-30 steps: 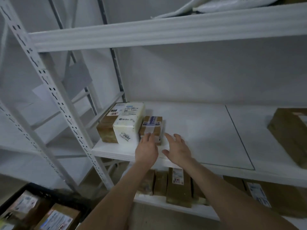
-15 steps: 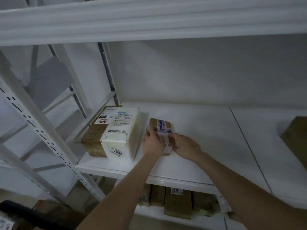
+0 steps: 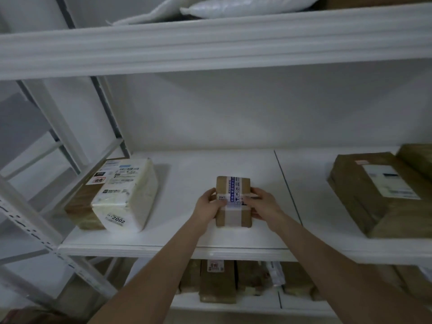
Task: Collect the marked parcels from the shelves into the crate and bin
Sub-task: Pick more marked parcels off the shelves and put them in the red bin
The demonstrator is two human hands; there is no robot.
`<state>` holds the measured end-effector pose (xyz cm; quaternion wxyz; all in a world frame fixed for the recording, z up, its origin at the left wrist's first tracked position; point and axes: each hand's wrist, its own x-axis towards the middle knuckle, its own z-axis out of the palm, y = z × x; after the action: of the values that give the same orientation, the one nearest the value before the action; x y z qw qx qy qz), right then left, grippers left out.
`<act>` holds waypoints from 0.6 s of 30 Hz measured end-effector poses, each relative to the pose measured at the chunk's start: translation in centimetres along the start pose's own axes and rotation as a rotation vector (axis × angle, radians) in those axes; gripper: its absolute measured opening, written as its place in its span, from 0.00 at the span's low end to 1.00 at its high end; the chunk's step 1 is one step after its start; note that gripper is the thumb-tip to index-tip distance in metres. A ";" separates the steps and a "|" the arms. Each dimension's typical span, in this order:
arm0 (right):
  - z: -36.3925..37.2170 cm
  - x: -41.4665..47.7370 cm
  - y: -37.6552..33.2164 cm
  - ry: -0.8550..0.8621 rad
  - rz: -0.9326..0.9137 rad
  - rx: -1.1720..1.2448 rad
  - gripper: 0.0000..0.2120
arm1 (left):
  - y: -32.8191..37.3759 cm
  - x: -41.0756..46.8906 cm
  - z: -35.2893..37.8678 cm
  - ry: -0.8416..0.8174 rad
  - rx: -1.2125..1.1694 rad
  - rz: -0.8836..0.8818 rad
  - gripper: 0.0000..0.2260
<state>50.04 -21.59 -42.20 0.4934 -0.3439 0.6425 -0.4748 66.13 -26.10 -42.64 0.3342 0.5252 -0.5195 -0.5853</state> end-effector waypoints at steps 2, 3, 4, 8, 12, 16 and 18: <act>-1.4 -0.6 -1.0 -0.001 -0.019 0.104 0.17 | 1.2 -0.3 0.4 -0.036 -0.019 0.091 0.28; -2.0 -0.9 -1.4 0.006 0.000 0.179 0.14 | 1.9 -0.6 0.5 -0.049 -0.015 0.123 0.28; -2.6 -1.1 -1.6 0.010 0.032 0.246 0.09 | 2.4 -0.9 0.7 -0.061 -0.025 0.144 0.27; -4.0 -1.7 -1.6 0.001 0.118 0.294 0.14 | 4.1 -2.2 1.6 -0.080 -0.213 0.086 0.15; -4.3 -2.1 -1.2 -0.035 0.071 0.342 0.12 | 5.0 -2.8 2.6 -0.060 -0.197 0.099 0.08; -4.1 -2.9 -0.8 -0.097 0.038 0.450 0.17 | 5.2 -3.0 3.3 -0.011 -0.221 0.171 0.09; -3.9 -3.4 -1.1 -0.121 0.052 0.546 0.07 | 5.0 -2.9 3.2 -0.002 -0.265 0.172 0.09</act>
<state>47.16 -17.79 -39.90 0.6173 -0.2096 0.4686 -0.5962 62.97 -23.73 -37.33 0.4492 0.4295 -0.4810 -0.6184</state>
